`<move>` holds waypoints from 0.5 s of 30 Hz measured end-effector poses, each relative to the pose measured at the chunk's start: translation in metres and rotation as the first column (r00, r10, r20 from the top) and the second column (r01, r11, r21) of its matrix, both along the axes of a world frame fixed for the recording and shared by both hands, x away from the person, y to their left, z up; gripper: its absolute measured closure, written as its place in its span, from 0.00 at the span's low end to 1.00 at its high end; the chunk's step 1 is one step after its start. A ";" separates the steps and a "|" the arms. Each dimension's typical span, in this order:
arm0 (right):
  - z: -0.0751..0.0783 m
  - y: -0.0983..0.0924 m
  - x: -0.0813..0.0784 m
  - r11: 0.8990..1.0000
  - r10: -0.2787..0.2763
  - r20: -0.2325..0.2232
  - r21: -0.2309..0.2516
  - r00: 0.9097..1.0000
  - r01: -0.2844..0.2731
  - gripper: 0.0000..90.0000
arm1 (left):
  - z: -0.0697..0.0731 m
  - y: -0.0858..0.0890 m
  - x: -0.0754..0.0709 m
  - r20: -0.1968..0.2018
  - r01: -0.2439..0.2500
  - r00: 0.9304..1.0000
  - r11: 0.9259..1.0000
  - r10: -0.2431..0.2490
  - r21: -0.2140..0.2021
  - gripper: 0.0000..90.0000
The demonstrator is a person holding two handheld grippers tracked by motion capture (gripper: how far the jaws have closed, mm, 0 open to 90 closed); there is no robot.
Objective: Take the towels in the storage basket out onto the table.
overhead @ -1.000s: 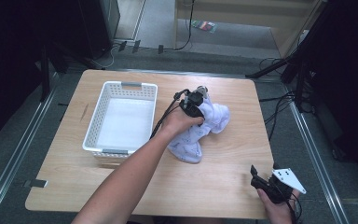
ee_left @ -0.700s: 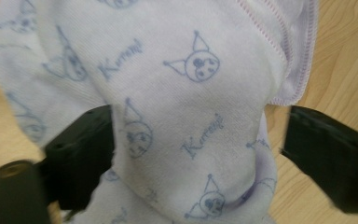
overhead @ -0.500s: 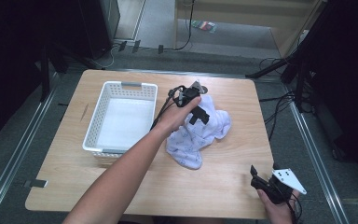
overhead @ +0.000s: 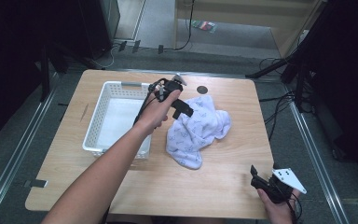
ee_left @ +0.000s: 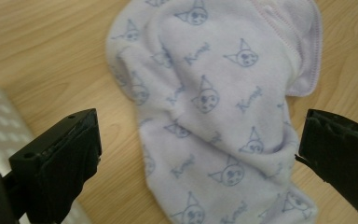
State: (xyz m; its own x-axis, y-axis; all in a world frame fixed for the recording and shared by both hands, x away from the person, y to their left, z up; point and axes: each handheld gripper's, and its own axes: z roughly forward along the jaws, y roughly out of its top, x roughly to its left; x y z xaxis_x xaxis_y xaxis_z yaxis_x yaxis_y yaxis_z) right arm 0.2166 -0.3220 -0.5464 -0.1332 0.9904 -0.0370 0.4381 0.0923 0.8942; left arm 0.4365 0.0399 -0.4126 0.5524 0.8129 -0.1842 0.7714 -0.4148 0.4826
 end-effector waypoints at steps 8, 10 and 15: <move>0.000 -0.002 -0.002 1.000 -0.005 0.002 0.013 1.000 0.005 0.19 | 0.012 0.035 -0.012 0.037 -0.029 0.999 0.999 0.030 -0.025 0.00; 0.000 -0.002 -0.002 1.000 -0.004 0.005 0.011 1.000 0.004 0.19 | 0.013 0.043 -0.015 0.044 -0.039 0.998 0.999 0.040 -0.023 0.00; 0.000 -0.002 -0.002 1.000 -0.011 0.011 0.014 1.000 0.010 0.19 | 0.013 0.065 -0.021 0.053 -0.064 0.996 0.998 0.065 -0.010 0.00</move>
